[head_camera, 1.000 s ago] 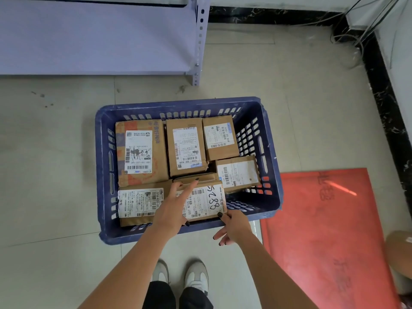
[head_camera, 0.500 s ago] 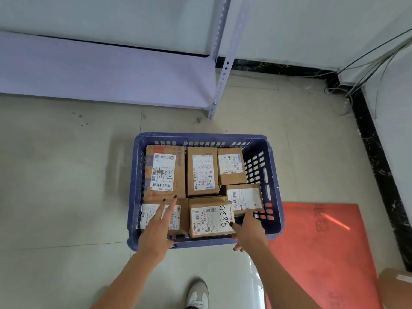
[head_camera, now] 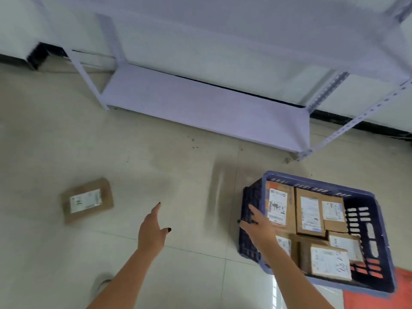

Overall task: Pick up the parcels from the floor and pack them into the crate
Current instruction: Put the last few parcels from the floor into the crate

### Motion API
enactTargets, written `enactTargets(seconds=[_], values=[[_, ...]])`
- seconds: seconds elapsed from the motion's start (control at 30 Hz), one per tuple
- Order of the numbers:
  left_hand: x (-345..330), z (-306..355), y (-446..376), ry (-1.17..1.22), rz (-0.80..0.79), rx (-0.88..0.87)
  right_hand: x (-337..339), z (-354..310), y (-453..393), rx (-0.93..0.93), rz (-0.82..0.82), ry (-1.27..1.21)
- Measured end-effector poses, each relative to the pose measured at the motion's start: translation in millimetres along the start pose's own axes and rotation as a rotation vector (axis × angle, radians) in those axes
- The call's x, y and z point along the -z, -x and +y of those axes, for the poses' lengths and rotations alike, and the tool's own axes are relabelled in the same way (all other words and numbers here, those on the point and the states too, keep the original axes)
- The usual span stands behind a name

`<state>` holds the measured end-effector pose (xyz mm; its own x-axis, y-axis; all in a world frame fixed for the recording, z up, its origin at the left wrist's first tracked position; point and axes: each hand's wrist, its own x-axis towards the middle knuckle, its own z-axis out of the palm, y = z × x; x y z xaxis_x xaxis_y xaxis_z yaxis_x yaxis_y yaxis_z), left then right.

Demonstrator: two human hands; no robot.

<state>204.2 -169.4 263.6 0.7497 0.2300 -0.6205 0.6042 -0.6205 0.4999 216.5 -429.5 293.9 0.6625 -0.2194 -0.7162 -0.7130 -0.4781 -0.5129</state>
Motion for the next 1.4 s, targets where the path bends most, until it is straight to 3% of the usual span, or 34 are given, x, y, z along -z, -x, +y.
enactTargets(seconds=[0.2, 0.4, 0.57, 0.83, 0.97, 1.13, 1.4], values=[[144.4, -81.5, -18.2, 0.231, 0.036, 0.14, -152.9, -130.3, 71.2, 0.011, -0.143, -0.215], [215.9, -148.4, -44.3, 0.306, 0.075, 0.204, -285.3, -201.6, 90.8, 0.017, -0.301, -0.205], [216.3, -222.7, -99.8, 0.309, 0.118, 0.26, -379.5, -195.6, 42.3, -0.035, -0.344, -0.108], [160.9, -347.6, -252.2, 0.32, 0.189, 0.373, -514.0, -147.2, -112.6, -0.072, -0.343, 0.114], [135.8, -378.9, -297.4, 0.387, 0.199, 0.379, -556.5, -134.7, -167.6, -0.015, -0.338, 0.212], [109.2, -387.2, -322.5, 0.437, 0.161, 0.417, -581.9, -126.8, -186.9, -0.011, -0.331, 0.161], [140.4, -312.3, -259.7, 0.369, 0.14, 0.291, -495.8, -135.8, -113.2, -0.15, -0.203, -0.003]])
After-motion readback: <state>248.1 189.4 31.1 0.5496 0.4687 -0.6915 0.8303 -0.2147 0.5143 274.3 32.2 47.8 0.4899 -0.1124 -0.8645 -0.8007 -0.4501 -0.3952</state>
